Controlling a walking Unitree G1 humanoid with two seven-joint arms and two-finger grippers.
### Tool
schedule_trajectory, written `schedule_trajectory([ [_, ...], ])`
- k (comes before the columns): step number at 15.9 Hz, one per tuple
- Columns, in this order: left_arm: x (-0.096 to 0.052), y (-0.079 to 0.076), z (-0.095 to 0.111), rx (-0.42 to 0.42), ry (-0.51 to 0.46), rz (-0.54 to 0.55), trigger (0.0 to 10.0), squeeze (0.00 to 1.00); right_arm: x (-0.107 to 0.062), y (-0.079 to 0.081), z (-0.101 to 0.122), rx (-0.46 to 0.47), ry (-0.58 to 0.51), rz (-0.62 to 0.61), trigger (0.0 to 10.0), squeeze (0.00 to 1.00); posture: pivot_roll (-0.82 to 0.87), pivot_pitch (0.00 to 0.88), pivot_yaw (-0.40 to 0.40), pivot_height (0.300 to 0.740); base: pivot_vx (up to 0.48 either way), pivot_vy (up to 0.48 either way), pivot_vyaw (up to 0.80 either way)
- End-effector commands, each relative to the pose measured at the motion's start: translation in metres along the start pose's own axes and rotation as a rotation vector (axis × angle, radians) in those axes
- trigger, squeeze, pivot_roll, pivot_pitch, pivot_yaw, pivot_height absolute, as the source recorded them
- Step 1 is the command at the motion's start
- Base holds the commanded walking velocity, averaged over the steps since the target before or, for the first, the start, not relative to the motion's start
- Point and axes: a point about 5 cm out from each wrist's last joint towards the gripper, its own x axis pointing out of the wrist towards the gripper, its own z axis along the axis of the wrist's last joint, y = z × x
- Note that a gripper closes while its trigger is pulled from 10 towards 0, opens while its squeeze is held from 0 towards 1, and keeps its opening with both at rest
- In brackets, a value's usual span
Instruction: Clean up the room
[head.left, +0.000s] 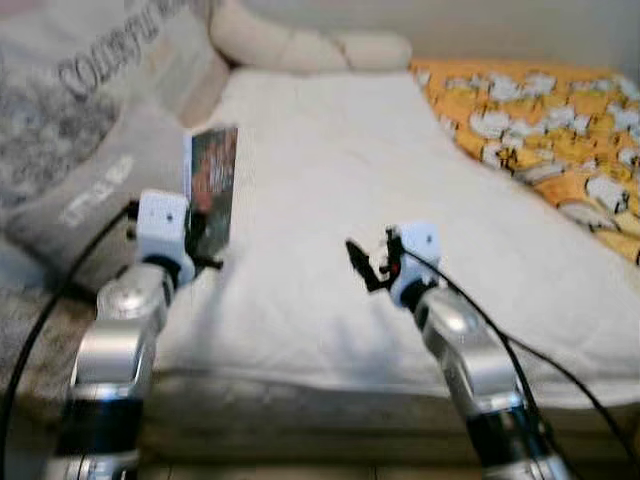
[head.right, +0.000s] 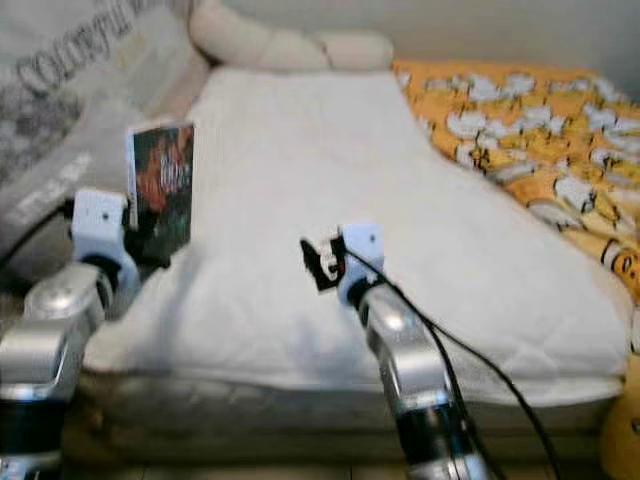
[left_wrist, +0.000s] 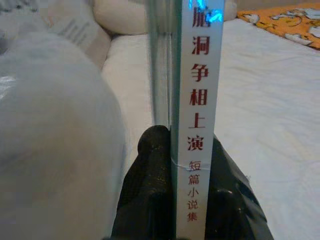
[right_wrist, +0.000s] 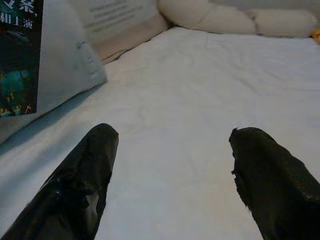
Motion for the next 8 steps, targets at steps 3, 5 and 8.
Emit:
schedule_trajectory([
  [3, 0.0023, -0.0081, 0.0123, 0.015, -0.054, -0.035, 10.0, 0.00, 0.0003, -0.0041, 0.0030, -0.002, -0.008, -0.009, 10.0, 0.00, -0.07, 0.000, -0.009, 0.740, 0.356, 0.000, 0.00],
  [5, 0.0021, -0.0075, 0.0115, 0.016, -0.054, -0.036, 10.0, 0.00, 0.0003, -0.0036, 0.0010, -0.002, -0.006, -0.010, 10.0, 0.00, -0.08, 0.000, -0.002, 0.740, 0.360, 0.000, 0.00],
  [8, 0.0032, -0.0089, 0.0116, 0.018, -0.052, -0.044, 10.0, 0.00, 0.0017, -0.0054, 0.0039, -0.005, -0.011, -0.014, 10.0, 0.00, -0.08, 0.000, -0.006, 0.740, 0.356, 0.000, 0.00],
])
